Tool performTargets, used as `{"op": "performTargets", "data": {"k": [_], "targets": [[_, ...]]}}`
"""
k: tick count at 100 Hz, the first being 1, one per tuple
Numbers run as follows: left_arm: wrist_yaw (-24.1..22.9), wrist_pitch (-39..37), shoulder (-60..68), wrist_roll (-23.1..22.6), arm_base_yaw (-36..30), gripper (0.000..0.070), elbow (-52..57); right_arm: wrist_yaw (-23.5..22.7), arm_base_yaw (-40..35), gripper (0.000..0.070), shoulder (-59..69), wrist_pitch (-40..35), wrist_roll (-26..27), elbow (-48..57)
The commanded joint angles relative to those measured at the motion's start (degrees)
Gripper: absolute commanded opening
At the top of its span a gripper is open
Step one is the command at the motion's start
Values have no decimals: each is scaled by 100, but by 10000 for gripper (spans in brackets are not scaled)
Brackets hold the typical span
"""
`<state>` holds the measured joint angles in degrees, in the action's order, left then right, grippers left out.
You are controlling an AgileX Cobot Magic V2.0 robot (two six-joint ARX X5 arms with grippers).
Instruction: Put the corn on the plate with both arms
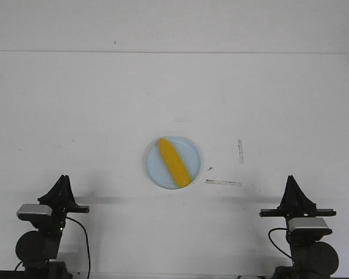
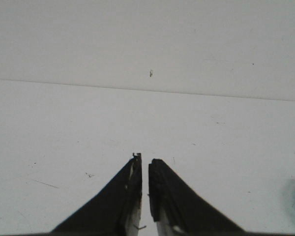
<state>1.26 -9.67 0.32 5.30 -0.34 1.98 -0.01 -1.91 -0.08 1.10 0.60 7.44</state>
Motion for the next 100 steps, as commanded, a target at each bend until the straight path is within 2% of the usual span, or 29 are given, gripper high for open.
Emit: {"op": "performTargets", "data": {"k": [1,16,52,100], "targets": [[-22,-70,-13,-7,-4,40,-125,-55,39,14,15,278,-42,-201],[-22,-70,-13,-7,-4,40,-122,-192,48,14,15,767,-33,-688],[-22,-68,-13,-7,-4,40,-122,-306,52,14,15,496,-44,-671],[-22,-68,-13,-9,-4,40,-122,-299,48,14,15,529,-44,-671]]}}
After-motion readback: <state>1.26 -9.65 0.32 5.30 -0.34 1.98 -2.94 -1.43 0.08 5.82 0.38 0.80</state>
